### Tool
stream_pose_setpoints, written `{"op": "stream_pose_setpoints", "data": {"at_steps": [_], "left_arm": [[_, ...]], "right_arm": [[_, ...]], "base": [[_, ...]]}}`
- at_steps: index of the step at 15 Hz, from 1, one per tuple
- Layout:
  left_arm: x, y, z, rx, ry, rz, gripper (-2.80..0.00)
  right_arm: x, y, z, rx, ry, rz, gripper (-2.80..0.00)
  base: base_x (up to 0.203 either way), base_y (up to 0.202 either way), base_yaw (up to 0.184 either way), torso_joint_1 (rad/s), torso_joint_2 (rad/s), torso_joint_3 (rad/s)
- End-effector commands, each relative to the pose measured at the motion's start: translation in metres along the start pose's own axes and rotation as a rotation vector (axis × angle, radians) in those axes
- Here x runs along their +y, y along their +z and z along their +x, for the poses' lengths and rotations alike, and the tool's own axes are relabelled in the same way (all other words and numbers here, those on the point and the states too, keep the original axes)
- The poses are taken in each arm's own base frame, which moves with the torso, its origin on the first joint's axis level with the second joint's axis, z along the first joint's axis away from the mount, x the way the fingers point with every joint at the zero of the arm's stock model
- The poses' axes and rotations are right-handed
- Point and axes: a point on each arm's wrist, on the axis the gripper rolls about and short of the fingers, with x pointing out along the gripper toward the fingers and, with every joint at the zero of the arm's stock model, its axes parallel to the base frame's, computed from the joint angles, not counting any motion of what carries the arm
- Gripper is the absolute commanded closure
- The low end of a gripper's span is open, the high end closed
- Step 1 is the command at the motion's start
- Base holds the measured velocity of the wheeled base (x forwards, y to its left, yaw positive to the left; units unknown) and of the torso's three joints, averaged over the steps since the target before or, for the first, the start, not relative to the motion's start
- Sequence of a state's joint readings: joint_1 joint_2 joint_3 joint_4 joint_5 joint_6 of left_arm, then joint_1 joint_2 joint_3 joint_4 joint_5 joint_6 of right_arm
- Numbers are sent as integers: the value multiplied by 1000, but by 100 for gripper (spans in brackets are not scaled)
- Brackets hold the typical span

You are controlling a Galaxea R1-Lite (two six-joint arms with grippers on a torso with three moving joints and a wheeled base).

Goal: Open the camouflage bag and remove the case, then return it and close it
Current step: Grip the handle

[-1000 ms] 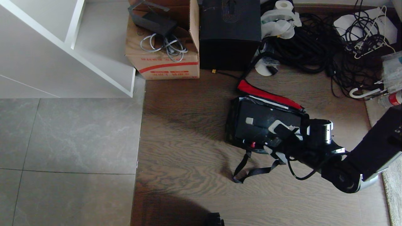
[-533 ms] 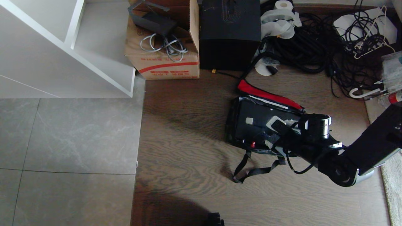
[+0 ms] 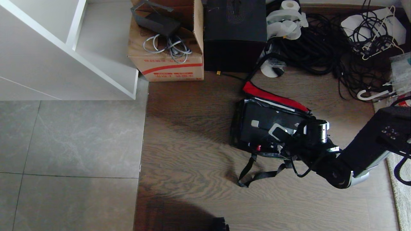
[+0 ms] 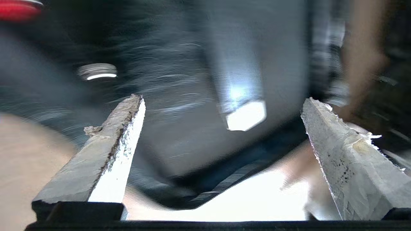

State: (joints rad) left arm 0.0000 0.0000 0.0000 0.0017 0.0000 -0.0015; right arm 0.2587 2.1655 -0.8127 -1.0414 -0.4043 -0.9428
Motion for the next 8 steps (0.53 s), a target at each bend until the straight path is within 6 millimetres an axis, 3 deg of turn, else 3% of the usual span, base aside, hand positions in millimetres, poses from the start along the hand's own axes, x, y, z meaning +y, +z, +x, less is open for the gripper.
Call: {"op": "stream_pose_setpoints", "data": {"at_steps": [1, 8], "left_arm": [[0, 0, 0, 1, 0, 0, 0], [0, 0, 0, 1, 0, 0, 0]], "right_arm": [[0, 5, 10, 0, -88, -1, -280], [-12, 13, 11, -34, -134, -1, -280]], "base": [[0, 0, 0, 0, 0, 0], [0, 0, 0, 0, 0, 0]]}}
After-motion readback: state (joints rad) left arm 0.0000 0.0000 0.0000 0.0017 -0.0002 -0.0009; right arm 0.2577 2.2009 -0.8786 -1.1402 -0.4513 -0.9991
